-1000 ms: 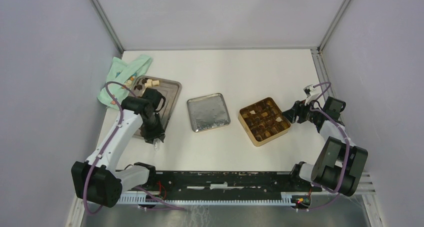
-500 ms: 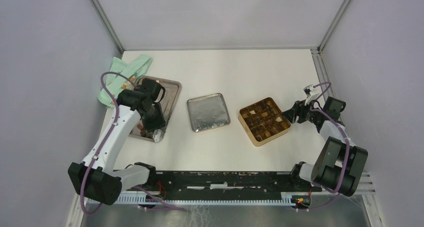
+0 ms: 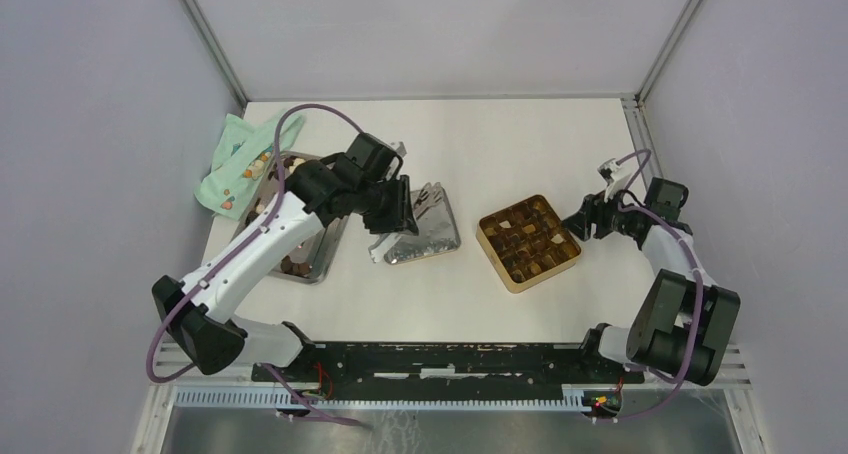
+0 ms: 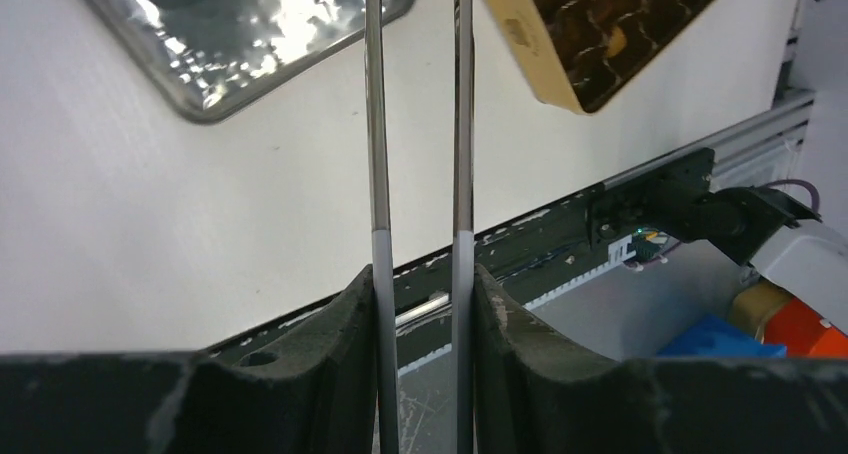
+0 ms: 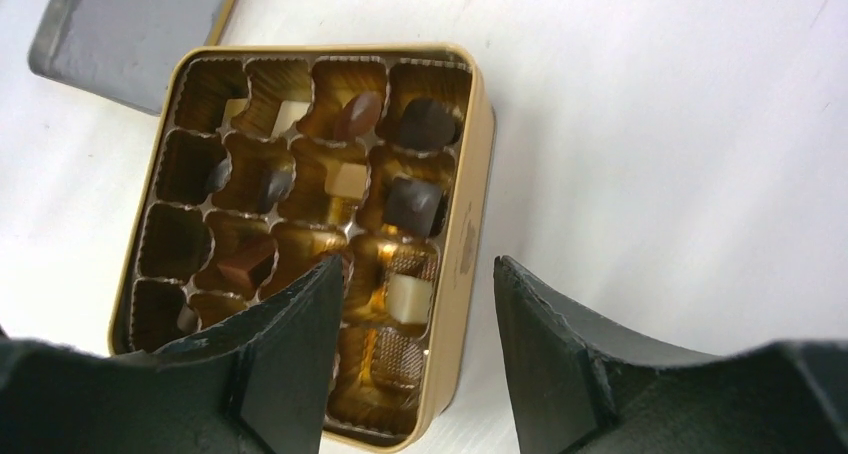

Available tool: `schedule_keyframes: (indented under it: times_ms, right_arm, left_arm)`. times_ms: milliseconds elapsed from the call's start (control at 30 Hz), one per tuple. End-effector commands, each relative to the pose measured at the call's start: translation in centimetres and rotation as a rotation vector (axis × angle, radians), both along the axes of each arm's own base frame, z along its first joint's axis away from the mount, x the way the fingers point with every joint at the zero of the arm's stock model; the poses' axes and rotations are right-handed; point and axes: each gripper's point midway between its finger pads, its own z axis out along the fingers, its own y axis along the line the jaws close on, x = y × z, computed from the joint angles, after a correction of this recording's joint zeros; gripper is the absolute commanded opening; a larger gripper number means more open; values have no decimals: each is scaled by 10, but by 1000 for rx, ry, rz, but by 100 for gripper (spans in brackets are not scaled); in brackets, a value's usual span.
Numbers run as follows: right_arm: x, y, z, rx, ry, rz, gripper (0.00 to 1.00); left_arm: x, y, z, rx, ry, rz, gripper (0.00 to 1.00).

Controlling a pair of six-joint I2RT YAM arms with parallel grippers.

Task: Pack the chocolate
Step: Pick up the fake chocolate from the plate, then pick up the packing box from the center of the board.

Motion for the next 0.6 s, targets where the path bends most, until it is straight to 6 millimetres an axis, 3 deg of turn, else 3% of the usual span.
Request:
schedule_keyframes:
  times_ms: [0, 133, 233, 567]
  right_arm:
    - [23, -4, 17, -151, -27, 35, 62]
    - [38, 5, 16, -222, 39, 57, 61]
    - [44, 5, 7, -286, 85, 53, 60]
    - [44, 16, -24, -364, 166, 104, 53]
  left_arm:
    - [7, -61, 34, -187, -109, -132, 2]
    - [0, -91, 36, -237, -141, -222, 2]
    - [-4, -102, 34, -247, -150, -256, 2]
    - [-10, -109, 33, -279, -169, -281, 2]
